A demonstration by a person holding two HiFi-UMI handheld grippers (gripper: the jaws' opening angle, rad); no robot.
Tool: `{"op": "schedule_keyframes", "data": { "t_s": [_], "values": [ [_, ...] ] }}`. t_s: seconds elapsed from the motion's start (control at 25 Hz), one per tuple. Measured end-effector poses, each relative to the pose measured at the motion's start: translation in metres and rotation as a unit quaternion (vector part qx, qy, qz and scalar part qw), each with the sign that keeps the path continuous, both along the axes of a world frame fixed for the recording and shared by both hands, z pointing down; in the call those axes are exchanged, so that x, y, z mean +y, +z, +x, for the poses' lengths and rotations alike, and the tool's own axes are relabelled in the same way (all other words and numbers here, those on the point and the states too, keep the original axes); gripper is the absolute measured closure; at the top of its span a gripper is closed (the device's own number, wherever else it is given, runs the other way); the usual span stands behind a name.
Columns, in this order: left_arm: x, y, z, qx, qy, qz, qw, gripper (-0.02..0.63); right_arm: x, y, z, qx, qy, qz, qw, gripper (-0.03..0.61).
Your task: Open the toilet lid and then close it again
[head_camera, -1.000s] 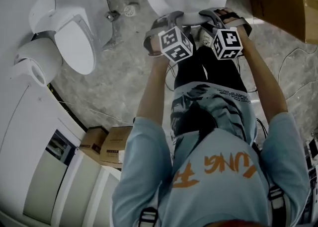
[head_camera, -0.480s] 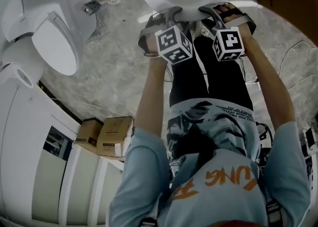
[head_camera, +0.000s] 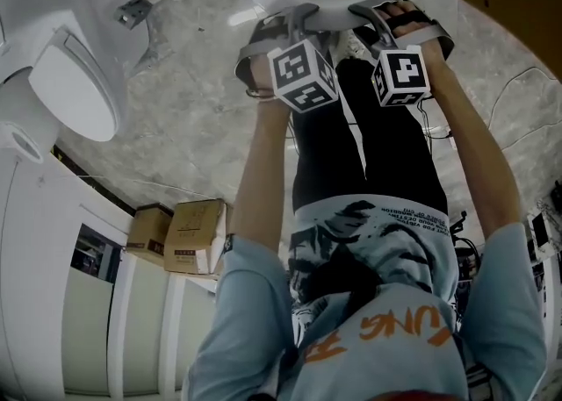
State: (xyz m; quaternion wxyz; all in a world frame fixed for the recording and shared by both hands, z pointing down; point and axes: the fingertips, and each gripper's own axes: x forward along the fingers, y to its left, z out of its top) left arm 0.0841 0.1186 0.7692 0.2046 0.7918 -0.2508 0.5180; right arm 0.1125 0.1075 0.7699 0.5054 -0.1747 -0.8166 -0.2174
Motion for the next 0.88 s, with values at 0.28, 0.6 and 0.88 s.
{"op": "schedule_keyframes", "data": {
  "t_s": [0.28, 0.6, 0.88],
  "values": [
    [-0.003, -0.015, 0.001, 0.046, -0.039, -0.028, 0.9978, 0.509, 0.003, -0.011, 0.000, 0.021, 0.056, -0.051, 0.997, 0.365],
    [-0.061, -0.070, -0.052, 0.108, -0.155, 0.019, 0.9819, 0.583, -0.035, -0.071, -0.052, -0.049, 0.200, -0.166, 0.964, 0.503],
    [-0.146, -0.169, -0.096, 0.137, -0.242, 0.137, 0.9507, 0.588, -0.103, -0.155, -0.093, -0.141, 0.349, -0.233, 0.897, 0.565]
  ]
}}
